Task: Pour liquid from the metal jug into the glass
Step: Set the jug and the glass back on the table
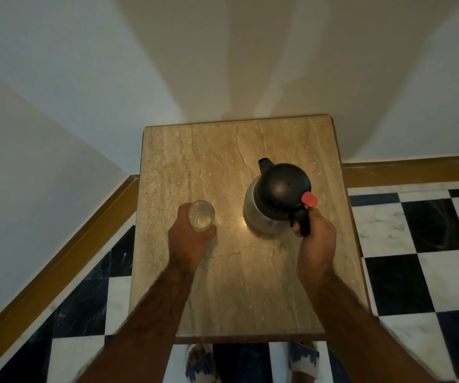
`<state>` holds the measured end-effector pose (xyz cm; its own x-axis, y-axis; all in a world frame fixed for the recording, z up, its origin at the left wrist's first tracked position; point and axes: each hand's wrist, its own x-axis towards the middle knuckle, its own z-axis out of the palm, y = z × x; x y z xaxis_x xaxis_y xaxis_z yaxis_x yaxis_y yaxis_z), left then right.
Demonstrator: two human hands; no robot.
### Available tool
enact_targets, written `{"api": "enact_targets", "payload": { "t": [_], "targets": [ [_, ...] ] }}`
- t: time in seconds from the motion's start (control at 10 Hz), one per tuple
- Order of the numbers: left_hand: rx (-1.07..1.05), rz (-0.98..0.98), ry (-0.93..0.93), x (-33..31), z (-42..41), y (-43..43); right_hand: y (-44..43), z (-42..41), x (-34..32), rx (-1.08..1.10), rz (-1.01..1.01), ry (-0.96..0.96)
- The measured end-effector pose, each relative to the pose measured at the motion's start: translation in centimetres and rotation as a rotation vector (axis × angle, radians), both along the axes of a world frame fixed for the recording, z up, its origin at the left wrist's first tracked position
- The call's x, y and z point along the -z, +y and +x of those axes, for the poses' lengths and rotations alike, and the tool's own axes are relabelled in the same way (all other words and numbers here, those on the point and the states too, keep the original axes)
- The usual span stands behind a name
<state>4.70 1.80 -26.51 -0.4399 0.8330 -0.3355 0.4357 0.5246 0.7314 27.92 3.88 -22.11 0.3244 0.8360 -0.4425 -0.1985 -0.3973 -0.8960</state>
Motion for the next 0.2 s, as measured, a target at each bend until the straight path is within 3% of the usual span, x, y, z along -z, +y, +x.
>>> {"api": "enact_targets", "payload": {
  "t": [0.1, 0.2],
  "targets": [
    [-0.008, -0.060, 0.024, -1.9, 0.1, 0.3, 0.2, 0.7, -1.7, 0.101, 0.037, -0.108],
    [0.042, 0.061, 0.189, -5.2, -0.4, 0.7, 1.4, 2.2, -4.9, -0.039, 0.151, -0.352]
  ]
}}
